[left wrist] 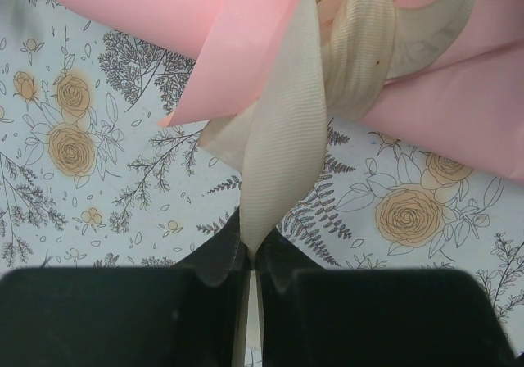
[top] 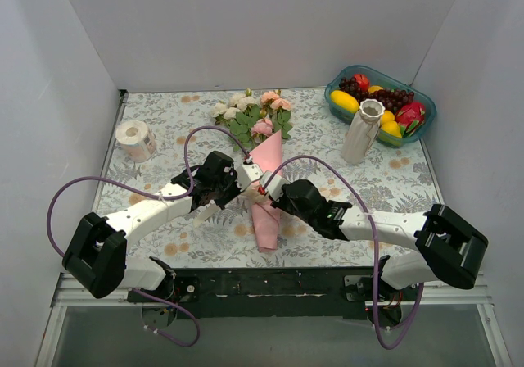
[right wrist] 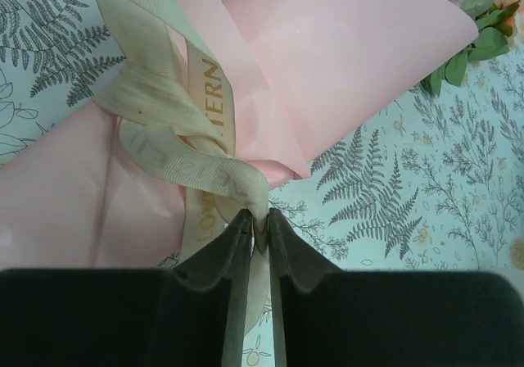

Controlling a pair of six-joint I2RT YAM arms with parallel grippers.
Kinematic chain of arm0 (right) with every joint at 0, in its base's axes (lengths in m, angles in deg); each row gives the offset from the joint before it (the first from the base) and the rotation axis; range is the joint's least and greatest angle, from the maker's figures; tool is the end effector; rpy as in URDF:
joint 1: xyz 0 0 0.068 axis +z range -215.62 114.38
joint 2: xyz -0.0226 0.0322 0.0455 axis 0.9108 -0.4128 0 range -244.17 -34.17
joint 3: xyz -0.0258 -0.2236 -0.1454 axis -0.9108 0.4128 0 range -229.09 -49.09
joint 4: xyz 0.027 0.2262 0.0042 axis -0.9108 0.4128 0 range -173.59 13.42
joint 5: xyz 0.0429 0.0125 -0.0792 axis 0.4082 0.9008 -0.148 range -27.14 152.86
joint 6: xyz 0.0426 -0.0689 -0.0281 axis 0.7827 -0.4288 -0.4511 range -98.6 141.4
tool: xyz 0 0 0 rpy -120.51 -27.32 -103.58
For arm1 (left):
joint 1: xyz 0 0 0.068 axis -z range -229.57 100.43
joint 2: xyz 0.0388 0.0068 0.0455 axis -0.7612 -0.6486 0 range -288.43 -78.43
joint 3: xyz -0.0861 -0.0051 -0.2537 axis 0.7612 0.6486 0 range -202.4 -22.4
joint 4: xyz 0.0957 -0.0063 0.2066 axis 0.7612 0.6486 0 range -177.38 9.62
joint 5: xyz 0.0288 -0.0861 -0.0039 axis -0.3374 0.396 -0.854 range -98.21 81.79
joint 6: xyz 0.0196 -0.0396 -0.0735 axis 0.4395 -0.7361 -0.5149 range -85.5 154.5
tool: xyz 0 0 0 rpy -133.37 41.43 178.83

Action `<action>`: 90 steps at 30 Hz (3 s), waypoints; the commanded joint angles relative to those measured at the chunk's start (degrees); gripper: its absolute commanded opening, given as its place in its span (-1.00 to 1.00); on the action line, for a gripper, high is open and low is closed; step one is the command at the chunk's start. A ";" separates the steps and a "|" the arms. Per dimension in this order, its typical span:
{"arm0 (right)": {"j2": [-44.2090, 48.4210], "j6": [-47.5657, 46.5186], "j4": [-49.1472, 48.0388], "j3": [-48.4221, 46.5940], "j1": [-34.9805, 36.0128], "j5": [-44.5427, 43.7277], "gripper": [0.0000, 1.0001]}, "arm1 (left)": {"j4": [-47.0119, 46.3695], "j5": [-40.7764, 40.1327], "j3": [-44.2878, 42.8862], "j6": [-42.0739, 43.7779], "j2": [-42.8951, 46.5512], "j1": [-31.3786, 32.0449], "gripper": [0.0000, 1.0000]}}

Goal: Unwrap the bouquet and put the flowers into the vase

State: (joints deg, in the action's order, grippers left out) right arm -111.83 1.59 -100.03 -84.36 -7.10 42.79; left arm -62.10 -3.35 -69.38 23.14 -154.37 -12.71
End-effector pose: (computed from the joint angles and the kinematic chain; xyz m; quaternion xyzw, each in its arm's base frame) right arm 0.1735 0.2335 0.2066 -0.4556 0.7056 0.0336 0.5416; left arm 0.2010 -0.1587 0.1950 0.2225 0.9245 -0.1622 0.2635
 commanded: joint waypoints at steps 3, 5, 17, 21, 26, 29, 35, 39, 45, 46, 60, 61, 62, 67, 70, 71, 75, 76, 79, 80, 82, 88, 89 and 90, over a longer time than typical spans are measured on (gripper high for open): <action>-0.11 0.92 -1.74 -2.44 0.10 1.27 -0.50 | -0.23 -0.29 -0.39 0.28 1.06 -0.12 -0.91; -0.38 1.00 -2.45 -2.61 0.10 1.27 -0.47 | -0.23 -0.38 -0.48 0.28 1.06 -0.21 -0.91; -2.66 0.92 -5.00 -5.34 0.10 3.64 -0.38 | -0.23 -0.64 -0.13 0.37 0.80 -0.21 -0.91; -3.37 0.48 -4.30 -6.04 0.19 5.22 -0.34 | -0.32 -0.91 -0.04 0.54 0.88 -0.12 -0.91; -3.45 0.56 -4.21 -5.60 0.54 6.63 -0.24 | -0.40 -0.91 0.14 0.63 0.80 -0.21 -0.91; -3.89 0.57 -4.29 -5.43 0.80 6.46 -0.20 | -0.40 -0.91 0.05 0.72 0.53 -0.21 -0.91; -4.77 0.22 -5.17 -5.25 1.42 6.10 -0.13 | -0.40 -1.08 0.05 0.81 0.71 -0.12 -0.91; -5.56 0.04 -6.14 -5.78 1.42 5.48 -0.16 | -0.32 -1.26 0.05 0.90 0.88 -0.21 -0.91; -6.44 -0.57 -6.05 -7.45 1.42 3.21 -0.94 | -0.32 -1.52 0.49 0.98 1.23 -0.12 -0.91; -6.27 -0.75 -5.97 -7.80 1.33 2.59 -0.97 | -0.32 -1.52 0.57 0.98 1.41 -0.21 -0.91; 2.16 1.00 -2.81 -5.61 1.33 -12.78 -0.97 | 2.85 -4.16 -1.97 0.80 4.57 -0.47 -1.00; 3.74 1.53 -2.02 -5.52 1.33 -14.19 -0.97 | 2.76 -6.51 -1.89 1.33 5.18 -0.47 -1.00; 4.71 2.84 -0.79 -5.25 1.33 -17.25 -0.97 | 2.15 -7.75 -1.54 1.77 6.15 -0.39 -1.00; 12.34 4.26 2.47 -3.58 1.33 -22.46 -0.97 | 0.64 -10.76 -3.72 0.64 8.45 -6.52 -1.00; 16.48 5.31 5.10 -3.93 1.33 -24.65 -0.97 | 3.62 -8.47 -9.69 -1.21 7.21 -13.47 -1.00; 17.37 5.66 6.94 -4.19 1.42 -26.05 -0.97 | 4.07 -8.47 -10.32 -1.39 7.56 -14.53 -1.00; 20.18 7.06 11.95 -5.60 1.33 -32.81 -0.97 | 5.48 -8.55 -10.94 -1.13 11.42 -17.87 -1.00; 20.45 7.77 14.58 -6.47 1.33 -34.66 -0.97 | 6.35 -8.82 -11.03 -1.04 12.65 -18.57 -1.00; 20.63 11.27 21.07 -7.88 1.33 -45.02 -0.97 | 7.85 -10.83 -11.64 -0.51 13.71 -21.56 -1.00; 20.71 12.07 22.41 -8.41 1.24 -49.75 -0.97 | 8.38 -10.93 -11.82 -0.25 14.32 -22.61 -1.00; 21.50 14.61 27.92 -9.03 0.02 -53.30 -0.97 | 10.04 -11.10 -12.43 0.10 14.86 -26.39 -1.00; 27.82 25.61 38.41 -11.49 -9.81 -55.60 -0.97 | 10.40 -15.32 -12.34 2.21 15.83 -36.76 -1.00; 28.70 25.44 38.51 -11.40 -11.48 -54.47 -0.97 | 10.41 -14.71 -12.52 2.48 15.82 -39.56 -1.00; 29.50 24.05 38.42 -10.97 -14.63 -54.11 -0.97 | 10.49 -14.53 -12.52 2.74 16.00 -42.37 -1.00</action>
State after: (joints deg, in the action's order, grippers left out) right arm -86.96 21.80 -66.07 -92.84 -14.75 -7.35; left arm -52.88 -15.92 -79.94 24.15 -140.01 -48.18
